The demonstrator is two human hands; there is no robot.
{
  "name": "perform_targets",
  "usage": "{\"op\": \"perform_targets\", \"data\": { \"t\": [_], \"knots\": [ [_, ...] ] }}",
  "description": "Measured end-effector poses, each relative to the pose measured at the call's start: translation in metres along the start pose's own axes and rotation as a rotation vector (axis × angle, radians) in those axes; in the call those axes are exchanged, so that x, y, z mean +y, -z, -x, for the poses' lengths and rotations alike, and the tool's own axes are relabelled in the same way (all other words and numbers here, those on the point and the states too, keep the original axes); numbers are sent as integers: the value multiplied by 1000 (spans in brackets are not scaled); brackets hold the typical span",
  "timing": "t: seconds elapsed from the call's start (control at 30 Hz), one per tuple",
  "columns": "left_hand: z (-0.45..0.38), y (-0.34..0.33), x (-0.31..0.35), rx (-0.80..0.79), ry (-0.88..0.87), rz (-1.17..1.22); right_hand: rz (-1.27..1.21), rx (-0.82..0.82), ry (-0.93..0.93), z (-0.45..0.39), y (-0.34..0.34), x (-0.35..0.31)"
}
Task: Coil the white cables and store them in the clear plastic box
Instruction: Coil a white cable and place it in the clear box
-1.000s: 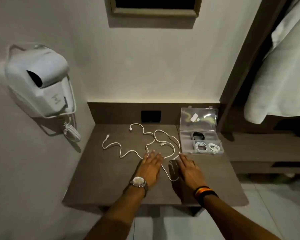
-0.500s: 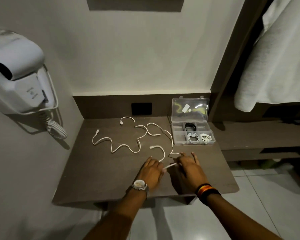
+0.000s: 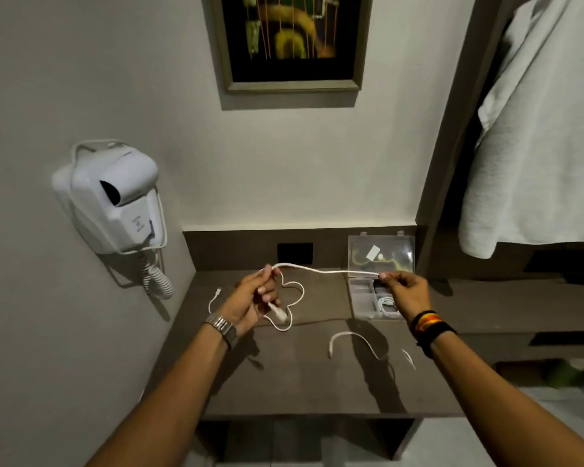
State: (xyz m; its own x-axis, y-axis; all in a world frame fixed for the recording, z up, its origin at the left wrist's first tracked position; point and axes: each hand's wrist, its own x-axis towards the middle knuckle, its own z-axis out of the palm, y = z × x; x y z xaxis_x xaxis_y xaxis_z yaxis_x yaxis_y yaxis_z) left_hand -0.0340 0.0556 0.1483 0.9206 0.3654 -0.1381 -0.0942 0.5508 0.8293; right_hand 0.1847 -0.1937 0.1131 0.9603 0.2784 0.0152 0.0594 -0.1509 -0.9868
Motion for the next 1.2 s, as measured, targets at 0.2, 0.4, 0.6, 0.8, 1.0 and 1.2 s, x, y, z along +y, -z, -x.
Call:
{"op": "perform_targets", "data": {
  "t": [0.2, 0.4, 0.6, 0.8, 1.0, 1.2],
  "knots": [
    [6, -12, 50, 97, -278, 255, 378, -369, 154, 41, -22, -20],
    [-4, -17, 62, 353, -464, -57, 818, -847, 667, 113, -50, -68],
    [18, -10, 35, 227, -438, -1130, 601, -610, 972, 108, -44, -152],
    [52, -39, 9, -74, -245, -790, 322, -240, 748, 44, -52, -161],
    [46, -53, 37, 7, -211, -50, 397, -472, 450, 58, -78, -91],
    [36, -40, 55, 145, -350, -37, 638, -899, 697, 131, -92, -84]
  ]
}}
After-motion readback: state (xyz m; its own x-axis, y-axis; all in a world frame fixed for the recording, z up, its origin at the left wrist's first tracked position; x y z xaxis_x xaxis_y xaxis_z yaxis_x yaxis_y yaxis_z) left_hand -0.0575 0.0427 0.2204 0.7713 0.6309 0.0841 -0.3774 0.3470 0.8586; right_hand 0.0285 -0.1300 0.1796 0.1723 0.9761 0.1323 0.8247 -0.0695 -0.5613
